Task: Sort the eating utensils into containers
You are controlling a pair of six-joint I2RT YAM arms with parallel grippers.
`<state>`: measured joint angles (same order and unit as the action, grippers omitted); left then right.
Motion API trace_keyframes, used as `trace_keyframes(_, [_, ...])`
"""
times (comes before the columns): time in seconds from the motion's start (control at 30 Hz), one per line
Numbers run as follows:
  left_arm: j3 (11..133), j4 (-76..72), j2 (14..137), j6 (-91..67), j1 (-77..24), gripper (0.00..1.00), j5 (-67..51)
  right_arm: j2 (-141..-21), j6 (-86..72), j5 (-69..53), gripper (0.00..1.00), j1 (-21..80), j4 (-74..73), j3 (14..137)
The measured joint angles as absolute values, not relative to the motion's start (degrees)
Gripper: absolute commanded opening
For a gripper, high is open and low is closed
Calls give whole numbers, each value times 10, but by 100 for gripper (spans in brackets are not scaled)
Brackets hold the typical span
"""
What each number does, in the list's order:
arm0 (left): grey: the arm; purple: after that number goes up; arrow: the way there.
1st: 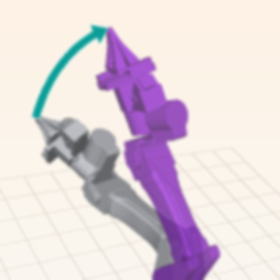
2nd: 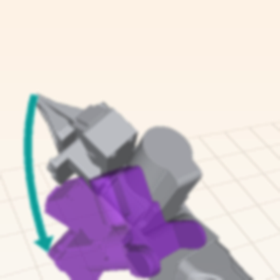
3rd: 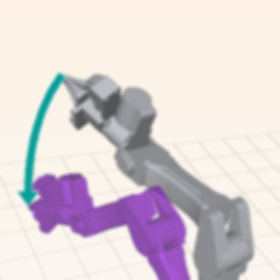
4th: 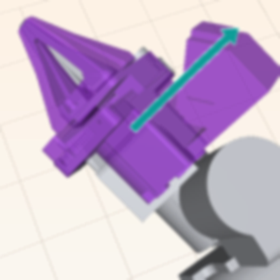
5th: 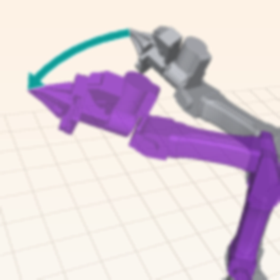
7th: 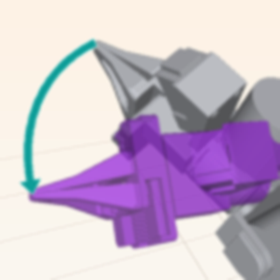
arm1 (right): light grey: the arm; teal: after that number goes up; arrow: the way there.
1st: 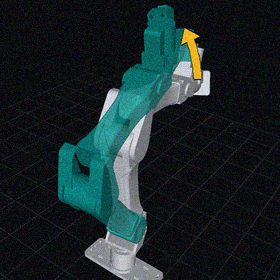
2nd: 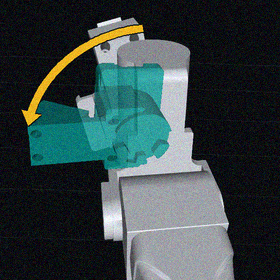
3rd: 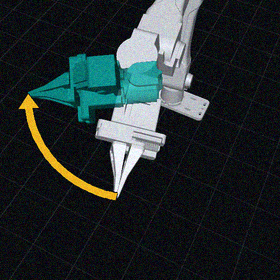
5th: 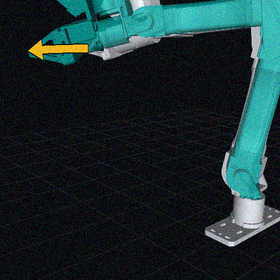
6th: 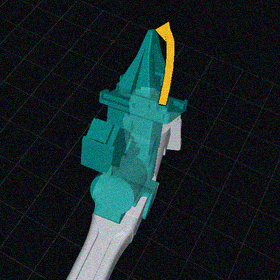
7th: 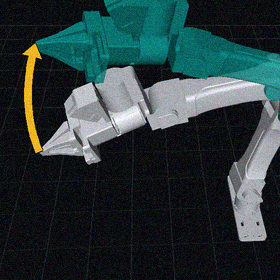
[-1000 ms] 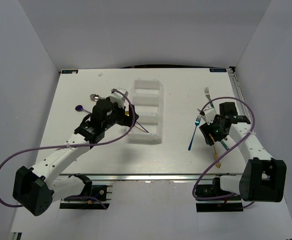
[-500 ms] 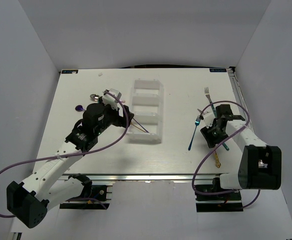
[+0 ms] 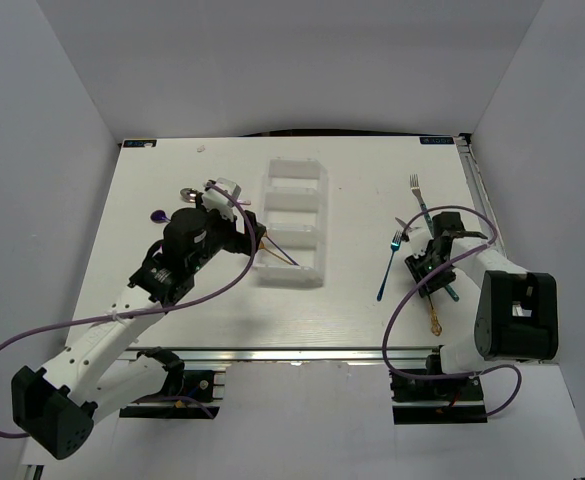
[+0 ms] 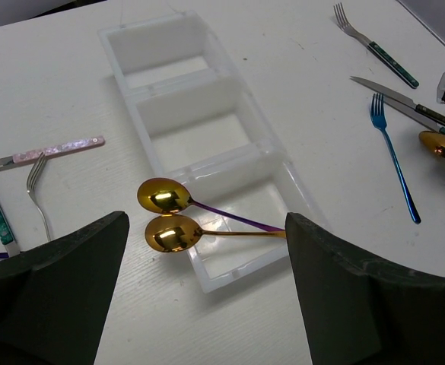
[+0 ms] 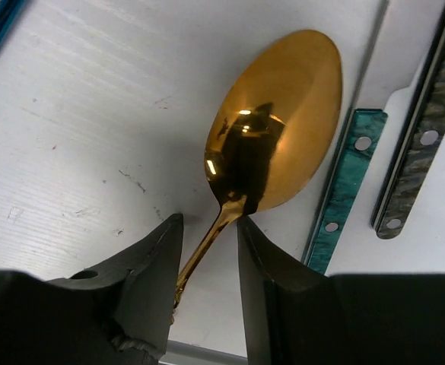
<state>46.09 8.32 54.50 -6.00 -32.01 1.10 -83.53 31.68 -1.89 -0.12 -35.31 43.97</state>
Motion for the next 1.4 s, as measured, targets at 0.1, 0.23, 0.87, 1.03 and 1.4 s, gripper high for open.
trace_keyframes(0.1, [461,82,542,-60,-320,95,12,-839,315,-23,36,-11,-349,440])
trace_keyframes(0.23, [458,79,539,-58,-320,95,16,-840,314,-23,30,-14,-345,440])
trace_keyframes(0.87, [453,74,532,-51,-320,95,52,-819,321,-170,0,-9,-366,528])
trace_keyframes(1.03, [442,68,532,-46,-319,95,82,-831,319,-233,0,83,-353,647])
trace_keyframes(1.4, [410,41,505,-23,-297,95,174,-1039,271,-316,0,296,-291,929])
